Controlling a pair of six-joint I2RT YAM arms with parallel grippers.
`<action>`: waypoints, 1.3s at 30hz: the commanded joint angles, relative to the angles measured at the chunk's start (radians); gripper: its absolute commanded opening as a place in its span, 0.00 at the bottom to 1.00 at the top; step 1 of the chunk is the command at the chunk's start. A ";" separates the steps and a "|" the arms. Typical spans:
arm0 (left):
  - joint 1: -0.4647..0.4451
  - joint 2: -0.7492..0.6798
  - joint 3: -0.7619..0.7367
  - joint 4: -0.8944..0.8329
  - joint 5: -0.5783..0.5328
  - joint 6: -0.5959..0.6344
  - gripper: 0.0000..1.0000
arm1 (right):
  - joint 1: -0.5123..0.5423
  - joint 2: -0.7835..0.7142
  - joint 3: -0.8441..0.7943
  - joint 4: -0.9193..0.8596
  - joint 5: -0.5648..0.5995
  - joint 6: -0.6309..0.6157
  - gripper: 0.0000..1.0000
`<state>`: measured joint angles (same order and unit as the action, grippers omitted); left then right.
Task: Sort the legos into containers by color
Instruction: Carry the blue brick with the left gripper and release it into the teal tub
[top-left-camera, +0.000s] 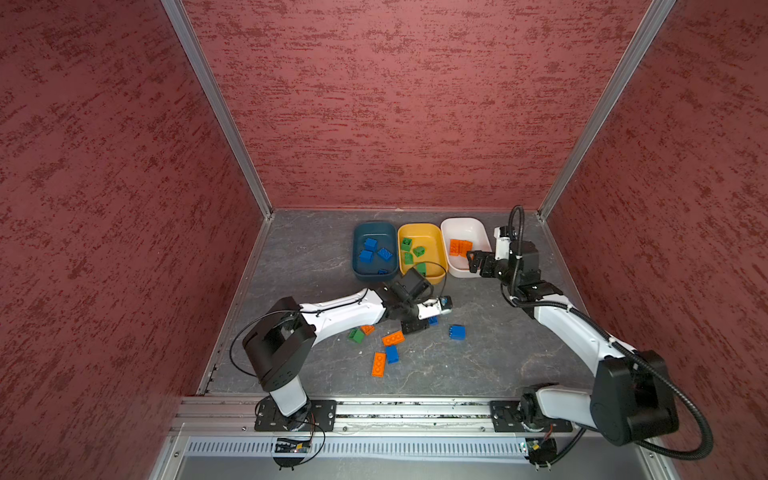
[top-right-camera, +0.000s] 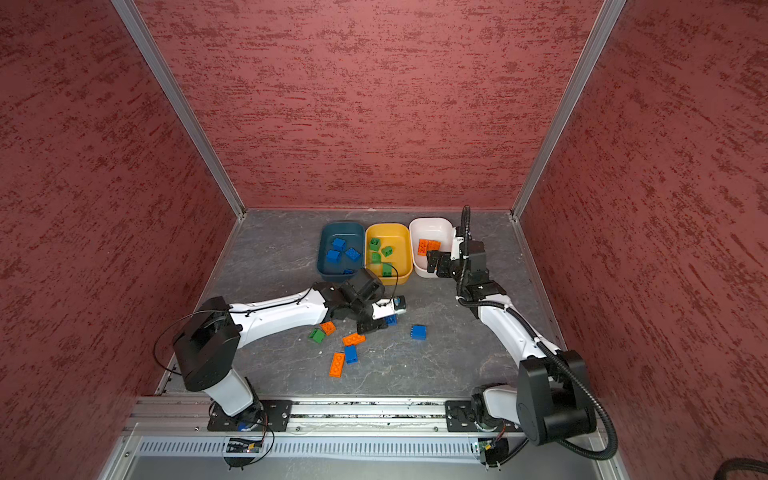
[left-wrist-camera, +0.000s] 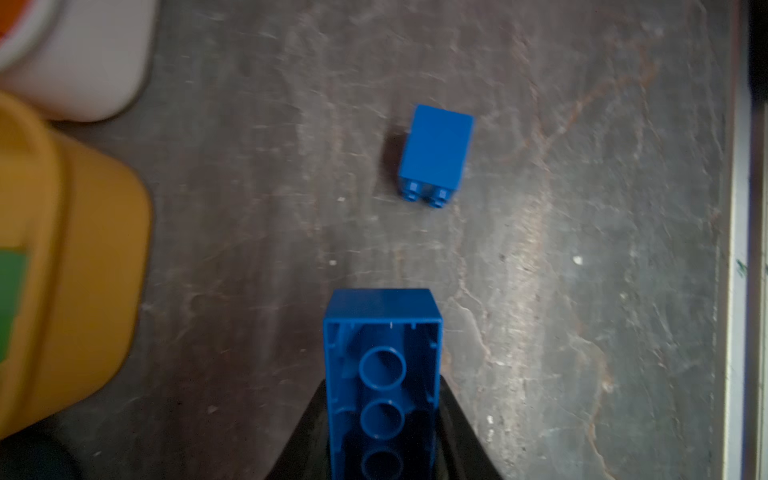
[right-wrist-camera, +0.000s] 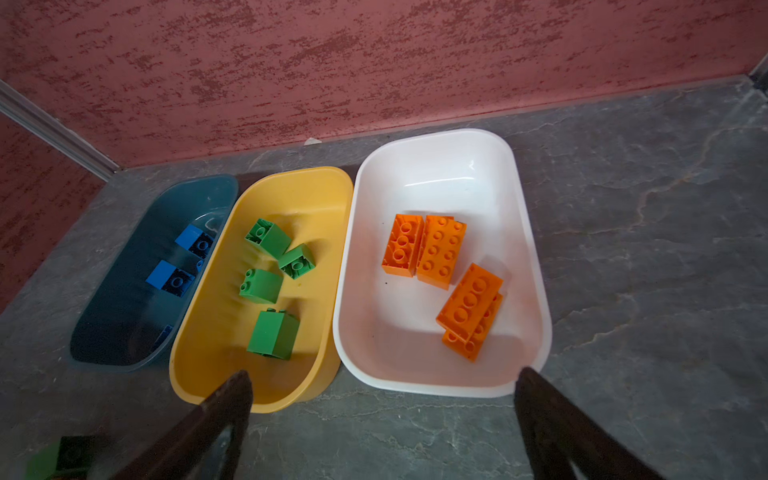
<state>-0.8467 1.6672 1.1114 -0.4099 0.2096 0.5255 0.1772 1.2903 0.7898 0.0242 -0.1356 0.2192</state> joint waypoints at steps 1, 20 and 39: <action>0.074 -0.029 -0.027 0.154 -0.010 -0.181 0.25 | 0.013 0.016 0.025 0.029 -0.061 0.008 0.99; 0.357 0.094 0.097 0.182 -0.278 -0.681 0.29 | 0.054 0.050 0.078 -0.026 -0.074 -0.010 0.99; 0.374 0.011 0.180 -0.183 -0.526 -0.911 0.99 | 0.104 0.099 0.121 -0.038 -0.093 -0.050 0.99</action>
<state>-0.4717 1.7241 1.2556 -0.4324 -0.1879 -0.3054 0.2695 1.3758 0.8783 -0.0120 -0.2153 0.1921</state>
